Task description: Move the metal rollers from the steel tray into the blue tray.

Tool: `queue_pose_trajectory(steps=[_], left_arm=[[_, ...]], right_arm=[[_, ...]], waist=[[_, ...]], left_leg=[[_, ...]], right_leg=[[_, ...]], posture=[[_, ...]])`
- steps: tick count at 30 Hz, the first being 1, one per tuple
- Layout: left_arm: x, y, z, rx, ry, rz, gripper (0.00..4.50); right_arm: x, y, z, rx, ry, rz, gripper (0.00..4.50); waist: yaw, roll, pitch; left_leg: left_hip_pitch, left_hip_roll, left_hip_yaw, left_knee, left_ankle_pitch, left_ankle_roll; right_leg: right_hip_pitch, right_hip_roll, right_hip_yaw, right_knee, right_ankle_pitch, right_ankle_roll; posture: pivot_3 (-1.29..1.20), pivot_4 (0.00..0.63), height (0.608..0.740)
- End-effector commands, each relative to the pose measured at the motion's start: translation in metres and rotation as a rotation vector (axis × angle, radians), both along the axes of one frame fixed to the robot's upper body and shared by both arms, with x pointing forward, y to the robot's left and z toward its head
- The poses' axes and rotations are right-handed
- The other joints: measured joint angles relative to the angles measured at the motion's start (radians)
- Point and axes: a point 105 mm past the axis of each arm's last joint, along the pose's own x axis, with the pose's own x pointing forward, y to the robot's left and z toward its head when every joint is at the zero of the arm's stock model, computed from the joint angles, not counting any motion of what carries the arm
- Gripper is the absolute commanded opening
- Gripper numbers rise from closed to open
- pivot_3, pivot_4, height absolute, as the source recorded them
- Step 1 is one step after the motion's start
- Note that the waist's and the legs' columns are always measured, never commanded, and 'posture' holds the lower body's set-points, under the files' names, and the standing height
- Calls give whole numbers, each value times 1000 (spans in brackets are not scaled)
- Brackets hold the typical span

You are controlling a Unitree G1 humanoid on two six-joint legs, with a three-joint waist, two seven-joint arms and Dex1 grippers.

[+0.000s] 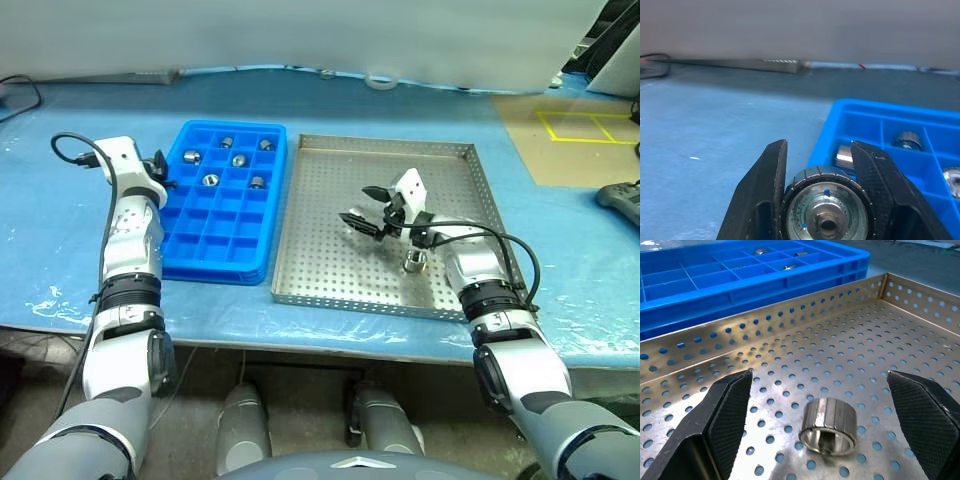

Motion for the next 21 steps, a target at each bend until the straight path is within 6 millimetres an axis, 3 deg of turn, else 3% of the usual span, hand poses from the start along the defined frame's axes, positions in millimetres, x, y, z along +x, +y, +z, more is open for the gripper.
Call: queue_pose_trajectory(steps=[1,4,13,18,21], left_arm=[[4,-1,13,41,-39,-4,1742],[5,-1,10,21,-35,1,1742],[3,1,12,-40,-69,-1,4467],[5,-36,34,-27,-172,-221,4467],[7,-76,37,-27,-184,-433,4467]], right_arm=[[0,-8,14,14,-50,-24,4500],[0,-11,15,14,-52,-35,4500],[1,-10,17,10,-57,-37,4500],[2,-11,18,9,-63,-42,4500],[3,-15,23,24,-82,-71,4500]], waist=[[-5,0,0],[-14,-1,0],[-17,-1,0],[-12,-1,1],[-12,-1,1]], left_leg=[[0,0,0,0,0,0],[0,0,0,0,0,0],[0,0,0,0,0,0],[0,0,0,0,0,0],[0,-1,0,0,0,0]], right_leg=[[0,0,0,0,0,0],[0,0,0,0,0,0],[0,0,0,0,0,0],[0,0,0,0,0,0],[1,-1,0,0,0,0]], posture=[[-372,150,740],[-377,150,740],[-373,150,740],[-388,150,740],[-408,150,740]])
